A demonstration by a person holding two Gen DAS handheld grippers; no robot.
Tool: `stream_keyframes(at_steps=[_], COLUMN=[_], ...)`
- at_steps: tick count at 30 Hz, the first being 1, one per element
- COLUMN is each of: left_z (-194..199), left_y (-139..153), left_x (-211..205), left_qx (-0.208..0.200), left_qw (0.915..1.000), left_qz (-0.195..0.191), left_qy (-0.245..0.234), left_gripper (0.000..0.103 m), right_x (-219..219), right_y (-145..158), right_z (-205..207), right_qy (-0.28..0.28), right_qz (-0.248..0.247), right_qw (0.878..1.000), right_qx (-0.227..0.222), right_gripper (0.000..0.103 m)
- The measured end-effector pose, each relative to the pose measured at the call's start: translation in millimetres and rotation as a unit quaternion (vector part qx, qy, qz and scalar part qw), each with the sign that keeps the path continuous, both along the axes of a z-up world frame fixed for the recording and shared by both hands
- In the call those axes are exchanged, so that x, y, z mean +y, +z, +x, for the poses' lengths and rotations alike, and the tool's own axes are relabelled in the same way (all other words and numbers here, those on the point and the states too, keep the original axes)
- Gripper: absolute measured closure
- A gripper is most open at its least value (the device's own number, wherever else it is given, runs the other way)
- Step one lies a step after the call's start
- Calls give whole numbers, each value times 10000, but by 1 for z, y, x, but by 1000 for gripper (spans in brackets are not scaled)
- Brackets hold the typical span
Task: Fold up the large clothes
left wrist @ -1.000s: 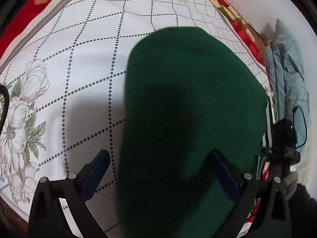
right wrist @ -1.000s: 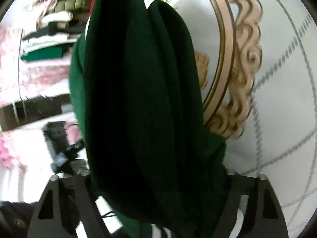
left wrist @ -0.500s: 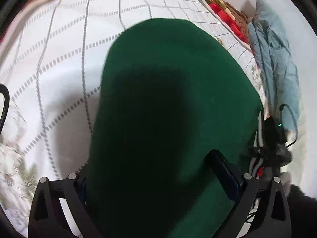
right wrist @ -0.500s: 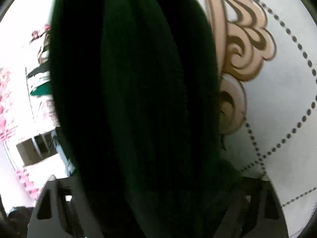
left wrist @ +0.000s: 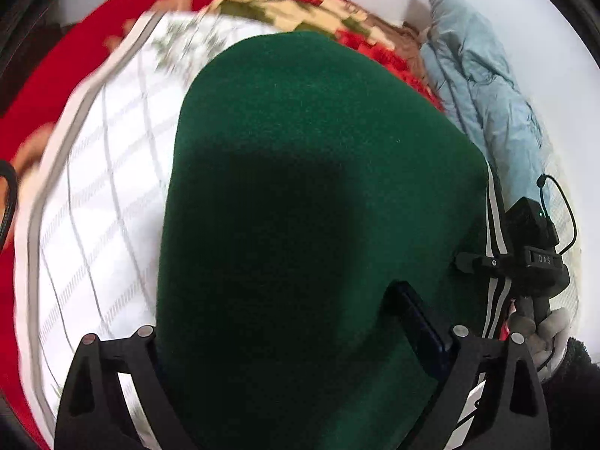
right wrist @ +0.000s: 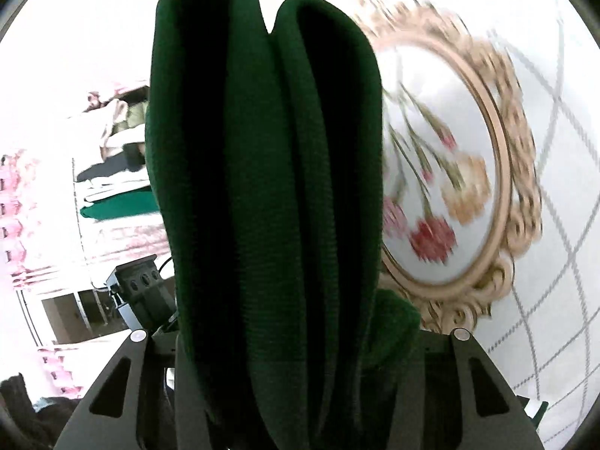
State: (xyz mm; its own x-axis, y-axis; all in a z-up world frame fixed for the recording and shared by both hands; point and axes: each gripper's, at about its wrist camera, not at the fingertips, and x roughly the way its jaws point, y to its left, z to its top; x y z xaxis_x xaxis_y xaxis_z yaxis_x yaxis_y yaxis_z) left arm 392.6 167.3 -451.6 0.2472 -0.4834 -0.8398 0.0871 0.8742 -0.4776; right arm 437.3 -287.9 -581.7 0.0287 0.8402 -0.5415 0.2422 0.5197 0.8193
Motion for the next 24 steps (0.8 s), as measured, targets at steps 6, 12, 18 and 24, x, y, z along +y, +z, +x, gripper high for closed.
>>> stream_keyframes(at_steps=[6, 12, 18, 24], left_z=[100, 210, 301, 329], left_y=[19, -9, -69, -109], left_x=[-19, -33, -51, -67], left_qx=[-285, -285, 3, 228], left_qw=[9996, 9996, 9999, 9986], left_qz=[-14, -2, -33, 356], left_qy=[-45, -92, -96, -306], left_gripper=[8, 8, 8, 8], right_x=[10, 0, -20, -41], right_y=[25, 10, -38, -90], right_z=[130, 268, 384, 447], right_qy=[-268, -294, -178, -93], right_qz=[35, -60, -246, -500], right_qw=[9994, 9993, 9995, 9976], right_qx=[-213, -237, 4, 460], right_gripper=[53, 53, 53, 51])
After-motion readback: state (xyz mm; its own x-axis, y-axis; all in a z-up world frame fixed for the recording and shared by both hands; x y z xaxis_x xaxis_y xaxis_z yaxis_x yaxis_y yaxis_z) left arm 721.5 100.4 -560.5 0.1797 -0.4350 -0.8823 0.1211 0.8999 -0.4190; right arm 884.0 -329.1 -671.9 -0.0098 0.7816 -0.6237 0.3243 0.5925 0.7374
